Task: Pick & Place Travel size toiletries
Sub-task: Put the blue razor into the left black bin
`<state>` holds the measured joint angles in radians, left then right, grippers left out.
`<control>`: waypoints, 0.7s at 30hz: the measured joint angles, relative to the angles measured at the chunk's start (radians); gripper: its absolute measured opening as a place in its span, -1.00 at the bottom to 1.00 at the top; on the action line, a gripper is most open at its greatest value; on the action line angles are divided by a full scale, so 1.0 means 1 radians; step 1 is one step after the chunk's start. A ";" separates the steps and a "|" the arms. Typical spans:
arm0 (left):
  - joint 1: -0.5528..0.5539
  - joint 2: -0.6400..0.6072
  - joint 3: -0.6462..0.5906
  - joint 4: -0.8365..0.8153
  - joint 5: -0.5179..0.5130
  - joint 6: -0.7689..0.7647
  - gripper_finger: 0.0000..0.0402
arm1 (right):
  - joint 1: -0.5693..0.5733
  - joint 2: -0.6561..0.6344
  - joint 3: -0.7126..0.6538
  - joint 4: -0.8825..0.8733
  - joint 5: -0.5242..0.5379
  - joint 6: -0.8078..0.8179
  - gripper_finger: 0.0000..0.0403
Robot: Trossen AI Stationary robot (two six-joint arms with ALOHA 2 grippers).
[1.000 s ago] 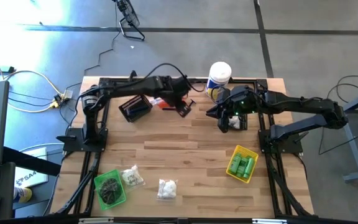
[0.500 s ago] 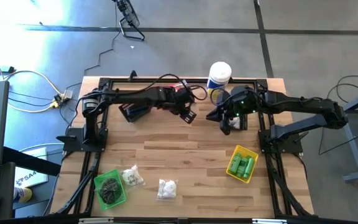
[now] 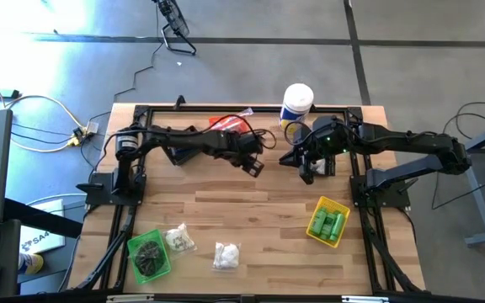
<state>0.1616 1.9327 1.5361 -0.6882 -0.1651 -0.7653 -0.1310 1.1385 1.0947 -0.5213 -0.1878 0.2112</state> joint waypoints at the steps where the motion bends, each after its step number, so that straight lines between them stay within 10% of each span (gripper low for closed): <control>1: 0.001 0.000 -0.011 0.043 -0.002 -0.007 -0.25 | 0.000 0.000 0.000 0.000 0.001 -0.003 -0.81; 21: 0.002 0.104 -0.089 0.234 -0.108 -0.026 -0.25 | 0.000 0.000 0.000 0.000 0.002 -0.006 -0.81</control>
<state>0.1638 2.0371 1.4471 -0.4544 -0.2732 -0.7913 -0.1310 1.1385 1.0950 -0.5217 -0.1856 0.2050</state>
